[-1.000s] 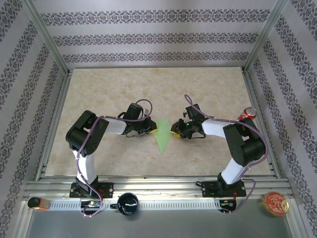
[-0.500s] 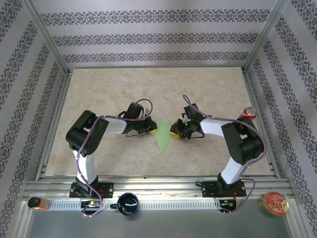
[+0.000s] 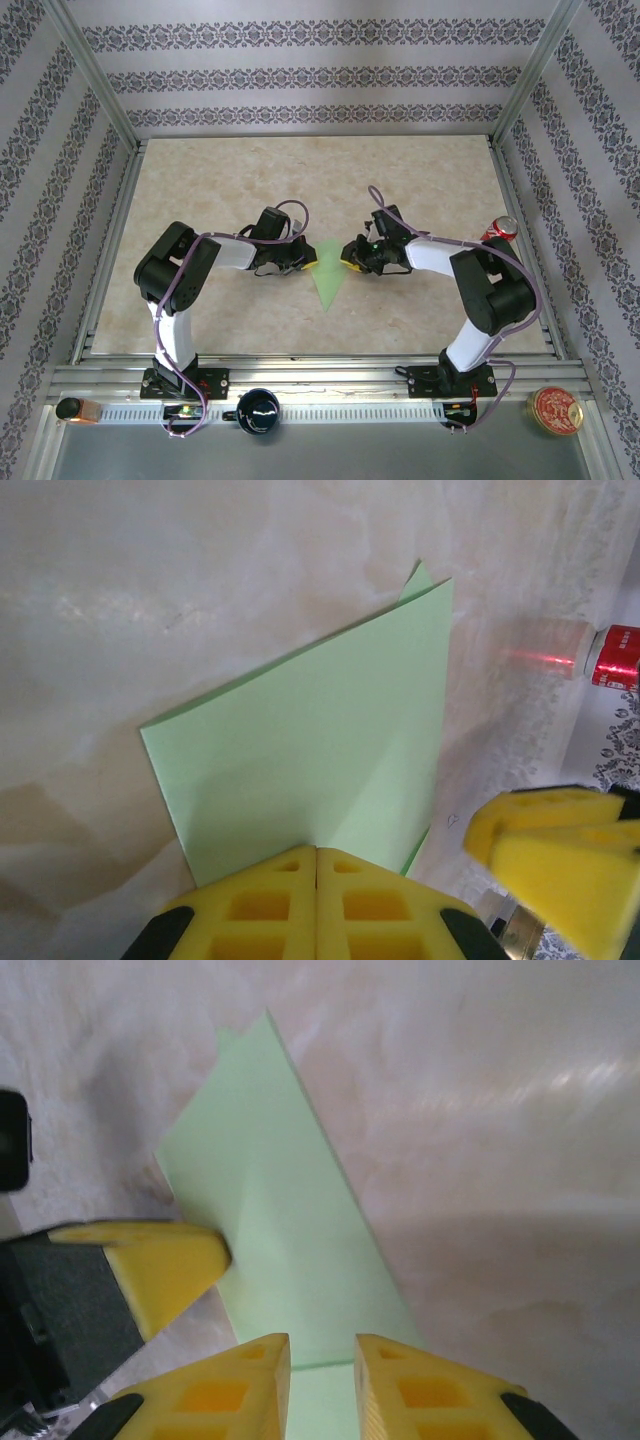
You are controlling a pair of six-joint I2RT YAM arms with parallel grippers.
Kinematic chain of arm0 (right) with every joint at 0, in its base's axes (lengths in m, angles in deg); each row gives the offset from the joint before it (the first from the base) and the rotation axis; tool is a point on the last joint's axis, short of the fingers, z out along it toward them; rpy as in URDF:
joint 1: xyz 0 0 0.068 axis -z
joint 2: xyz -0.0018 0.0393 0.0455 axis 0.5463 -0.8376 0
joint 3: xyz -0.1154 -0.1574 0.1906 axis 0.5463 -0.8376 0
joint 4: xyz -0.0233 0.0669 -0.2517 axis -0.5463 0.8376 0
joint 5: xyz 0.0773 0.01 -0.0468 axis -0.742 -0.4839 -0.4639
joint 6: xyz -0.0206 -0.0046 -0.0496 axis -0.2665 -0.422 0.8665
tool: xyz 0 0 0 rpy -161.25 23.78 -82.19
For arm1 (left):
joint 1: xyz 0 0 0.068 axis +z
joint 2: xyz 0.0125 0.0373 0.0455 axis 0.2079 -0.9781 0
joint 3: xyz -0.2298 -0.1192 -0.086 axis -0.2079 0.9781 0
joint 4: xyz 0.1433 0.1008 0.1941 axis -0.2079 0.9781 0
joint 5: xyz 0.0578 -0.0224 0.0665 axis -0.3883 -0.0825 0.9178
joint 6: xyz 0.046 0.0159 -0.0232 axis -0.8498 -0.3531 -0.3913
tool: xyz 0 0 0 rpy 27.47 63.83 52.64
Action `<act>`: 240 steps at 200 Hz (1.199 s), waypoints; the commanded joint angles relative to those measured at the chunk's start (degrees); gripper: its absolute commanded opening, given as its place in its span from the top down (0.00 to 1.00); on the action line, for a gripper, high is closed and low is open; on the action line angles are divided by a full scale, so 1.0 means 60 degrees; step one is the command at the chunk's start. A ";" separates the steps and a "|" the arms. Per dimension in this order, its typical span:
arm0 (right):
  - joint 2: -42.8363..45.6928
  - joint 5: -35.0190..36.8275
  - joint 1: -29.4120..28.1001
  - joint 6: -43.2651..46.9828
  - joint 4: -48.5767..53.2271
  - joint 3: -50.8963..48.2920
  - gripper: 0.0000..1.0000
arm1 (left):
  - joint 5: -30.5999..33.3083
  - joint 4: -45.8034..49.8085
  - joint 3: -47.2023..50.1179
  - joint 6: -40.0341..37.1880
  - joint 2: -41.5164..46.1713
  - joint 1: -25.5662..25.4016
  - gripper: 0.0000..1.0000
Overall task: Fold a paper plane with a square sheet of paper (pick it up from the middle)
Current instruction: Fold the wing for the fifth time at the center of the table.
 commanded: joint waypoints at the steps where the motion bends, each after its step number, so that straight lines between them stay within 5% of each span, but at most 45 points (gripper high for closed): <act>1: -0.0238 0.0012 0.0355 0.0713 0.0254 0.0492 0.74 | 0.0184 0.0345 0.0216 -0.0350 -0.0301 -0.0025 0.94; 130: -0.1976 -0.0862 0.0155 0.1981 0.1321 0.1820 0.75 | -0.0041 0.0290 0.0085 -0.0420 -0.0432 -0.0012 0.94; 240: -0.1181 -0.1415 -0.0058 0.2001 0.1650 0.1629 0.75 | -0.0081 0.0320 0.0060 -0.0439 -0.0465 0.0011 0.94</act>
